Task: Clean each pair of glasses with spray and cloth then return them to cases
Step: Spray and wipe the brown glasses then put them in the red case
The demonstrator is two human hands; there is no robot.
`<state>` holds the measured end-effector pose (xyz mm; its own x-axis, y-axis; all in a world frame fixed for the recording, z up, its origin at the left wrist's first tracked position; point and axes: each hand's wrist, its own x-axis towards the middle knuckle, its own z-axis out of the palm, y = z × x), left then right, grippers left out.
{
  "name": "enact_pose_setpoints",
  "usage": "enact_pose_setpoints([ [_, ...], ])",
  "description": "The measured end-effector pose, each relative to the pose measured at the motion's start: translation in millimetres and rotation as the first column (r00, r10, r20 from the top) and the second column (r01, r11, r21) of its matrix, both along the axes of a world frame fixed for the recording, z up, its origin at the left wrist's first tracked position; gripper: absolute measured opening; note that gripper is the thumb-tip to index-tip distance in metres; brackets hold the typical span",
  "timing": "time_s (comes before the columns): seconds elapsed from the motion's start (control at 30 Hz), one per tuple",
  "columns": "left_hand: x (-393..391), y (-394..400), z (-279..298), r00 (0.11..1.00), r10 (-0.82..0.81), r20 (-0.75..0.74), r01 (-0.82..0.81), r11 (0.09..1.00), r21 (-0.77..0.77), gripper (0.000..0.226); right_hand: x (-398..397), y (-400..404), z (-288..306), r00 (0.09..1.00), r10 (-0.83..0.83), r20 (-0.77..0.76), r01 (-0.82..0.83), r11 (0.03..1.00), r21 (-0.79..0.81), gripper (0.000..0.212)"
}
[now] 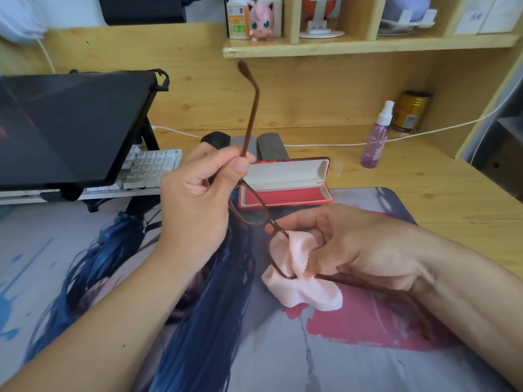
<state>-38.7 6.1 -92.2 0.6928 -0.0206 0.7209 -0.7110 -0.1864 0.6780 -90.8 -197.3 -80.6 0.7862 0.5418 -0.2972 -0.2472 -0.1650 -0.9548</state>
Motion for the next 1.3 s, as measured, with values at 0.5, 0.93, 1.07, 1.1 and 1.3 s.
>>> enact_pose_setpoints([
  [0.5, -3.1, -17.5, -7.9, 0.990, -0.036, -0.135, 0.031, 0.999, -0.041, 0.012, -4.1, 6.4, -1.4, 0.966, -0.243, 0.093, 0.233, 0.966, 0.113, 0.057],
  [0.93, 0.7, 5.6, 0.6, 0.983, 0.167, 0.076, -0.166, 0.986, -0.022, 0.014, 18.8, -33.9, 17.3, 0.367, -0.481, 0.796, 0.810, 0.586, -0.019, 0.015],
  [1.07, -3.9, -0.6, 0.3, 0.991, 0.108, 0.080, -0.107, 0.994, -0.024, 0.018, 19.9, -46.2, 22.2, 0.224, -0.184, 0.957, 0.881, 0.459, -0.117, 0.024],
  [1.1, -4.8, -1.5, -0.4, 0.992, 0.093, 0.082, -0.092, 0.996, -0.020, 0.018, 21.7, -47.4, 21.6, 0.198, -0.129, 0.972, 0.888, 0.443, -0.122, 0.028],
  [1.3, -6.5, -4.8, -1.3, 0.993, 0.049, 0.110, -0.049, 0.999, 0.004, 0.013, 18.9, -51.0, 25.5, 0.013, 0.156, 0.988, 0.929, 0.363, -0.069, 0.030],
])
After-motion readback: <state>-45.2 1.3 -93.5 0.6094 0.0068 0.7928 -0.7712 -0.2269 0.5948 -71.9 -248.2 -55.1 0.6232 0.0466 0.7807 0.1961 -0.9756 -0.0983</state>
